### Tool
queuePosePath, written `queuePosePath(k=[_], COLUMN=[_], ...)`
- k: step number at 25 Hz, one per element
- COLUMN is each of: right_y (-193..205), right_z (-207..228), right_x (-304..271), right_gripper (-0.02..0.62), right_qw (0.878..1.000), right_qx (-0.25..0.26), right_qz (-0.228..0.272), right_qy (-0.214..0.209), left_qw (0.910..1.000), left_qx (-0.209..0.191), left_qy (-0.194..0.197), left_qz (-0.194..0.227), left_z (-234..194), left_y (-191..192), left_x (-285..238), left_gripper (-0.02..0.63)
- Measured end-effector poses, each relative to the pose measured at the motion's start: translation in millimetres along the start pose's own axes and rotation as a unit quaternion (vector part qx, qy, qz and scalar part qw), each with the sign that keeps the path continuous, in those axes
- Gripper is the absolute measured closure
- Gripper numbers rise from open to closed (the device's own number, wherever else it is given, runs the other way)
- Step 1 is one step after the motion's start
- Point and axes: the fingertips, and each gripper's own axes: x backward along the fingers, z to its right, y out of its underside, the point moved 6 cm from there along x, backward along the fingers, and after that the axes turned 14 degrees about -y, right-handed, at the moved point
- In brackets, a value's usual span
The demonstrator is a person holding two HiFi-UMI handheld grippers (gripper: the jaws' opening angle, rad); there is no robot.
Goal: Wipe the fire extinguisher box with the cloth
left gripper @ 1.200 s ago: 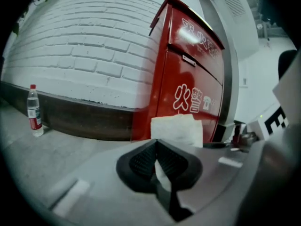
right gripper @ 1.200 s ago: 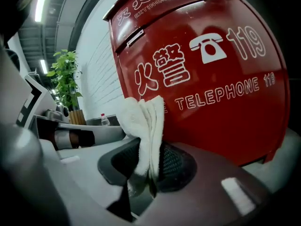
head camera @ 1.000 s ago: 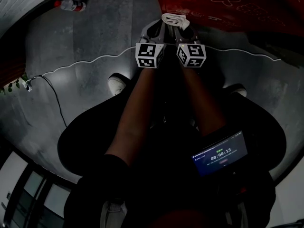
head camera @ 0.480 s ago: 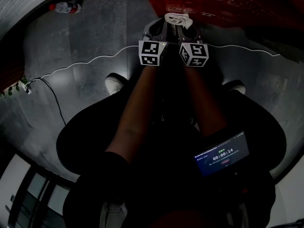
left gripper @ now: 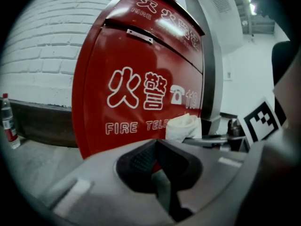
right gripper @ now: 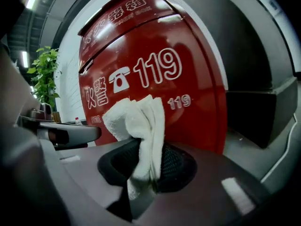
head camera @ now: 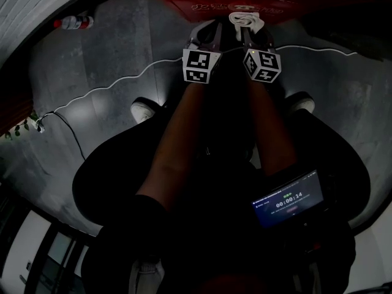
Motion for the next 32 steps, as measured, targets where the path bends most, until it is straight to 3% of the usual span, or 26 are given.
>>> queuePosePath(k=[11, 14, 23, 27, 32], right_y=[-14.6, -19.3, -57.4, -109.8, -187.3], right_z=[84.7, 90.6, 38.8, -13.5, -78.1], right_x=[63.4, 73.5, 83.4, 81.5, 83.3], right_gripper=[0.502, 0.502, 0.5, 0.5, 0.5], right_qw=[0.994, 0.993, 0.998, 0.996, 0.987], right_qx=[-0.045, -0.045, 0.024, 0.056, 0.082], right_qz=[0.039, 0.039, 0.048, 0.072, 0.119], right_qy=[0.097, 0.102, 0.04, -0.013, -0.076], left_qw=[0.9991, 0.999, 0.9981, 0.9979, 0.992], left_qx=[-0.022, -0.023, -0.031, -0.018, -0.031], left_qy=[0.037, 0.038, 0.012, 0.013, 0.0], left_qz=[0.005, 0.01, 0.052, 0.06, 0.122], left_z=[48.6, 53.9, 37.3, 28.5, 21.4], left_y=[0.6, -3.0, -57.4, -107.3, -185.0], left_x=[-3.8, -0.7, 29.2, 59.7, 92.6], left_gripper=[0.603, 0.603, 0.603, 0.603, 0.603])
